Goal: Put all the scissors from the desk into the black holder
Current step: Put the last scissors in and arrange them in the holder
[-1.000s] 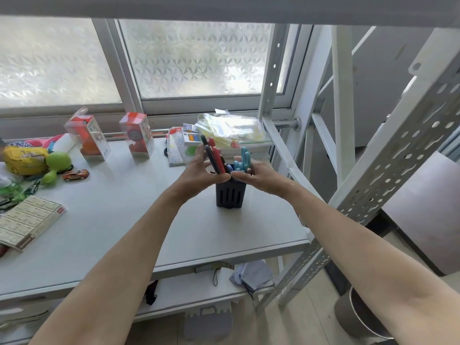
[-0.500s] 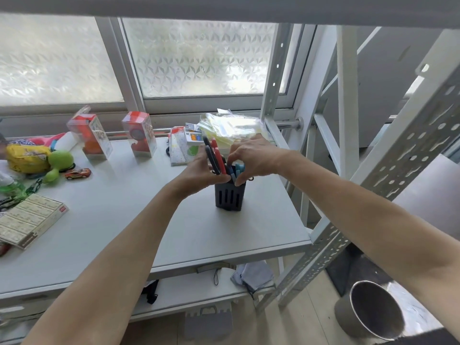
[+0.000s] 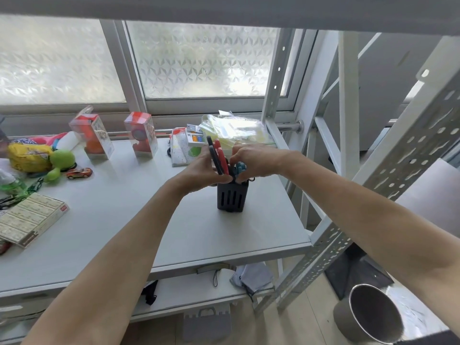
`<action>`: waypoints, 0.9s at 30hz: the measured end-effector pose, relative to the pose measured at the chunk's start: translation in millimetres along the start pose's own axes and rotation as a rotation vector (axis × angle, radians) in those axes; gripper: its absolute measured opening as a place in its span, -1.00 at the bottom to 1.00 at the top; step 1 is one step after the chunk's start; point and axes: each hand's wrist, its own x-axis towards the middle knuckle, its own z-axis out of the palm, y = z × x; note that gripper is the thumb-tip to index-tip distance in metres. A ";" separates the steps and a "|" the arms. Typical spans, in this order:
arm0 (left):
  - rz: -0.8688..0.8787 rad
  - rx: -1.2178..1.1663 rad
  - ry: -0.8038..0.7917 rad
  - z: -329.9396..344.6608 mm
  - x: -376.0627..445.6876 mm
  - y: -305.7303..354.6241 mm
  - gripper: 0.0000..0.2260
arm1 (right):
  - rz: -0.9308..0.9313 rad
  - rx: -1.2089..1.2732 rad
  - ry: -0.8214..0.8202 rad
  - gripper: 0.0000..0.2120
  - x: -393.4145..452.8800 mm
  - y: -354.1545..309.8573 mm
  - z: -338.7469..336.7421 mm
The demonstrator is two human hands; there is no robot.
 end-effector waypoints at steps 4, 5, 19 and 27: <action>-0.003 0.004 0.025 1.6 -2.4 -3.2 -0.30 | 0.014 -0.048 -0.098 -0.57 1.4 -4.5 -6.7; 0.005 0.008 0.034 2.5 -3.5 -2.5 -0.30 | 0.013 -0.079 -0.102 -0.53 1.5 -6.3 -7.2; 0.078 0.162 0.215 19.0 -6.6 5.8 -0.46 | 0.116 0.128 0.135 -0.71 -8.5 -1.4 12.5; 0.016 0.175 0.247 23.5 -1.9 -1.2 -0.34 | 0.140 0.187 0.077 -0.55 -20.0 -2.9 14.2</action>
